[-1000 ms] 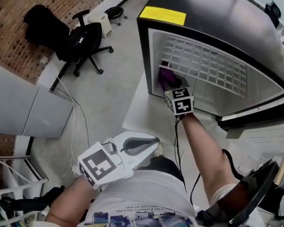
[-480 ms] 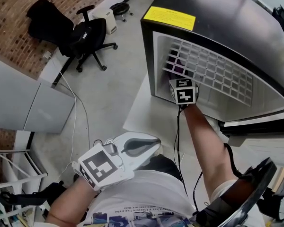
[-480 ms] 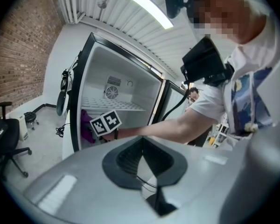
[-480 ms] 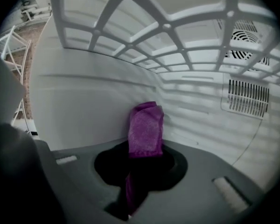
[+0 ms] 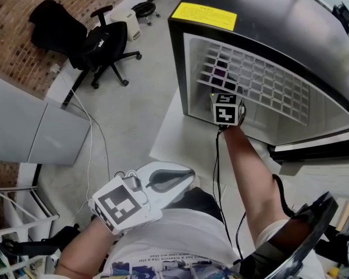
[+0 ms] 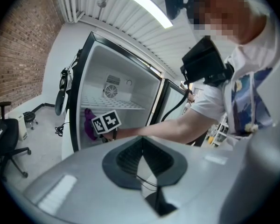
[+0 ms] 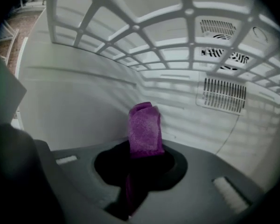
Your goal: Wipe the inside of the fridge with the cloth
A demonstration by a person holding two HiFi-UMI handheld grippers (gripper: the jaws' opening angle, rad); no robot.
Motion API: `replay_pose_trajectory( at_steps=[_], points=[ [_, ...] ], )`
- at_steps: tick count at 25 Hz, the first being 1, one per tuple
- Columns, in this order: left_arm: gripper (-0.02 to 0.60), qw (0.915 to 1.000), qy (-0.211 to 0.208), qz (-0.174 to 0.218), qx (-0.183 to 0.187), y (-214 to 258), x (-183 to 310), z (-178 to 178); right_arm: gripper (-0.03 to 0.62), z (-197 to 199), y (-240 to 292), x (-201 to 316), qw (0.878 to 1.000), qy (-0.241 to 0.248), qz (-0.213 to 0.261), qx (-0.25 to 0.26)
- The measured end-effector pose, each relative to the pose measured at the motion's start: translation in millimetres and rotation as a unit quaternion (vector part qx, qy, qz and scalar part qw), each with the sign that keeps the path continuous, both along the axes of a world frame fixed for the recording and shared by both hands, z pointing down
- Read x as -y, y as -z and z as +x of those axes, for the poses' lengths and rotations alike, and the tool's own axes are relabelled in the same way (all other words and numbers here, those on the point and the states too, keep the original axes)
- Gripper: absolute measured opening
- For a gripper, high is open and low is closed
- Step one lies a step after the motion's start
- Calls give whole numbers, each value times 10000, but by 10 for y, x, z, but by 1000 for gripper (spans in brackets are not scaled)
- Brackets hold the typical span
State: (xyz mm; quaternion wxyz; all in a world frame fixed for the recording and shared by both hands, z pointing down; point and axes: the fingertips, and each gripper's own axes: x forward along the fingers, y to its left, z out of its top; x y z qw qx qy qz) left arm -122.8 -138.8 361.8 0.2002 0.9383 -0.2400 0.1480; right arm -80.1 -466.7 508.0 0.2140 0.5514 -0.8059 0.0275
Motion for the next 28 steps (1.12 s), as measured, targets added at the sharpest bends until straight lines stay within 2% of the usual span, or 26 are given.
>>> replay_pose_trajectory(
  at_steps=[8,16,28],
  points=[
    [6,9995,-324,-51,37,4,-94,95,52,674,-1,-7,9963,-861,-44,62],
    [6,9984,-559,-66,81,9,-99,224,52,1249,2,-67,9902,-1398,-35,-25],
    [6,9965,-828,-97,70,13,-51,399,52,1870,46,-135,9763,-2165,-23,63]
  ],
)
